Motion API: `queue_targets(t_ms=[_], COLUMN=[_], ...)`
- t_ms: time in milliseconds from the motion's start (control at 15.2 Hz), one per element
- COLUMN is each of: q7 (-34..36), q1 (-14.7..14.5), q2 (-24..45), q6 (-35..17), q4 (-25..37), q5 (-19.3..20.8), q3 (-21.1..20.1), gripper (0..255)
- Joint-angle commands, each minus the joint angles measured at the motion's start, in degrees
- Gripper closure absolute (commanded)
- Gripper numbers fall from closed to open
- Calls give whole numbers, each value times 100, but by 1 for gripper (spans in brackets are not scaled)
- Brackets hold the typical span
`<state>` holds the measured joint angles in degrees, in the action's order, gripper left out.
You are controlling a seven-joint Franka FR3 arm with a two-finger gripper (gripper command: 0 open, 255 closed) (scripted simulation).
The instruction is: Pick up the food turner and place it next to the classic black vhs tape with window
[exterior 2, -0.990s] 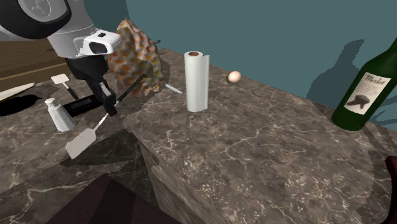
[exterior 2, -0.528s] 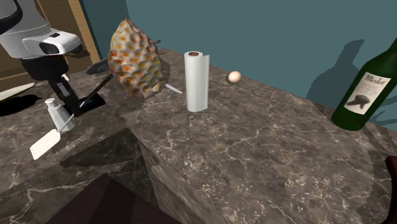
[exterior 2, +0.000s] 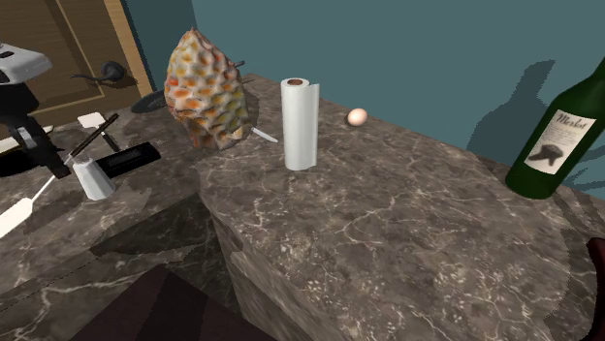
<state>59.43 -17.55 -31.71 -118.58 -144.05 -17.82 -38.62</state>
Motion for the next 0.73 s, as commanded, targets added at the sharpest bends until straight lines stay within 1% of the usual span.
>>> queue_targets(t_ms=[0,198,396,528,660], q7=[337,849,1403,1812,2275], q1=[-3,54,187,323,504], q2=[196,535,944,1272,1664], q6=[-6,-25,-45,-58,-65], q4=[234,614,1042,1354,1687], q5=[-5,63,236,435,729], q3=[-292,-758,-1276,-1664,-2103], gripper=[255,255,255,255,255])
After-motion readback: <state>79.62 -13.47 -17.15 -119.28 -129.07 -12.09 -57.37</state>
